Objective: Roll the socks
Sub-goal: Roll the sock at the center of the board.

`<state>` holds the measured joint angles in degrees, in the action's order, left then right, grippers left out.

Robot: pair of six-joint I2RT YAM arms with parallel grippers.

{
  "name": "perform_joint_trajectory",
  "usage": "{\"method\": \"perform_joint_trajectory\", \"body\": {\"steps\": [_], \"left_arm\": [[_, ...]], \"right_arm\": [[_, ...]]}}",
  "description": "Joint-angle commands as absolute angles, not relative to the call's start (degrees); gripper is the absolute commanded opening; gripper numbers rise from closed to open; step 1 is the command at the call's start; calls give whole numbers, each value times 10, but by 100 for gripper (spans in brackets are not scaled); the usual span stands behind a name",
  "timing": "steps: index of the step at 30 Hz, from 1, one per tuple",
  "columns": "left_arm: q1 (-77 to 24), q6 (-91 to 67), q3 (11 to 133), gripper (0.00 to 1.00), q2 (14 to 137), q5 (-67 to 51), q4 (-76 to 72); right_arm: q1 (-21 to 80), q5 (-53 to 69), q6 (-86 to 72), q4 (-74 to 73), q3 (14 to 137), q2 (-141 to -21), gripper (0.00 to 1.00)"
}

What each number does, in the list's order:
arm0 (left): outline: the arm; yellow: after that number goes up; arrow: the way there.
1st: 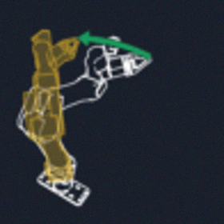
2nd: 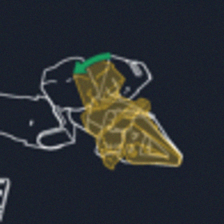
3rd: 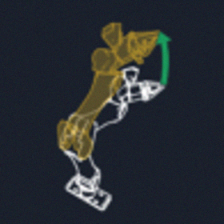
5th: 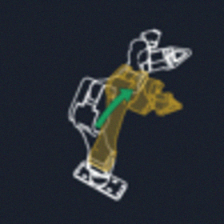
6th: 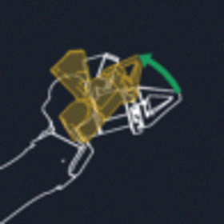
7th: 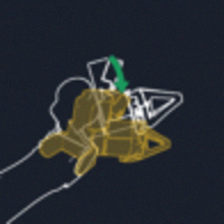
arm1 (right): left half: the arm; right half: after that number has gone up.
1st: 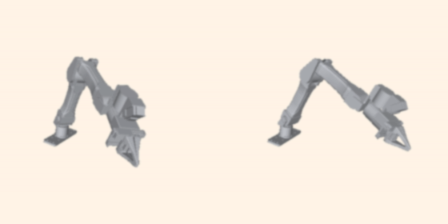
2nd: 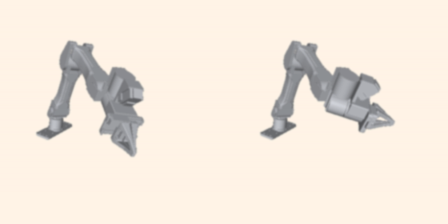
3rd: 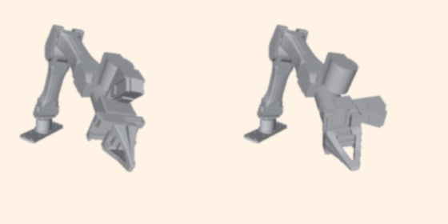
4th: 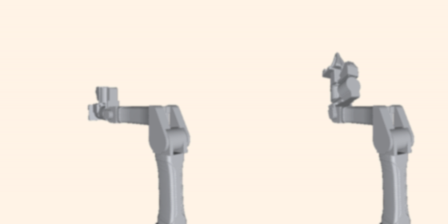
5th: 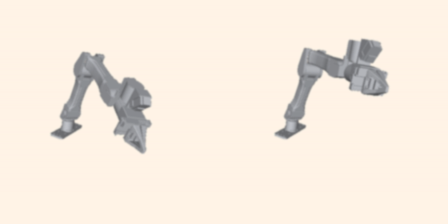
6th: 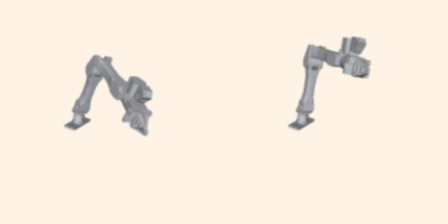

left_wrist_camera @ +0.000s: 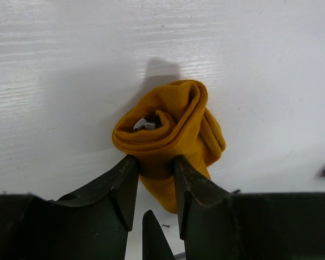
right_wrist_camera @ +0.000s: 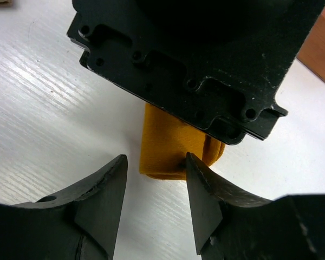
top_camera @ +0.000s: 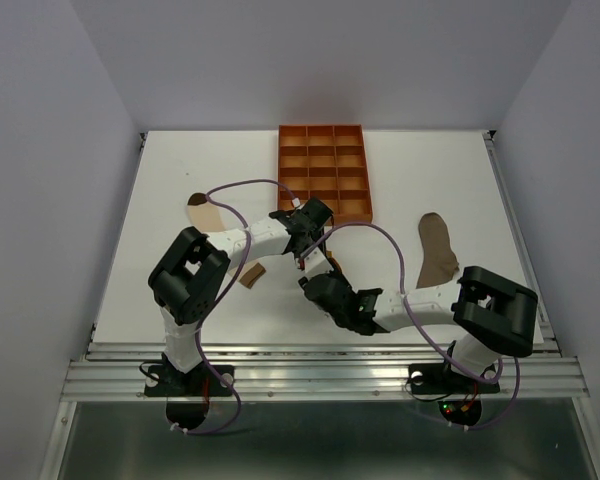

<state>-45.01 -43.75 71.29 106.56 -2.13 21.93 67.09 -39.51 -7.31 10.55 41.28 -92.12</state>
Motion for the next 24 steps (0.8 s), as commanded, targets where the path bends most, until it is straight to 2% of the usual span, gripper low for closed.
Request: {"method": "perform_joint_trajectory", "body": {"steps": [1, 13, 24], "left_arm": [[-466, -423, 694, 40, 1092, -29, 271], [-465, -419, 694, 40, 1088, -33, 270], [-464, -414, 689, 40, 1081, -45, 264]], "right_arm": [[667, -425, -64, 151, 404, -911, 52], [667, -446, -55, 151, 415, -957, 53], [667, -454, -69, 112, 434, -1015, 42]]}}
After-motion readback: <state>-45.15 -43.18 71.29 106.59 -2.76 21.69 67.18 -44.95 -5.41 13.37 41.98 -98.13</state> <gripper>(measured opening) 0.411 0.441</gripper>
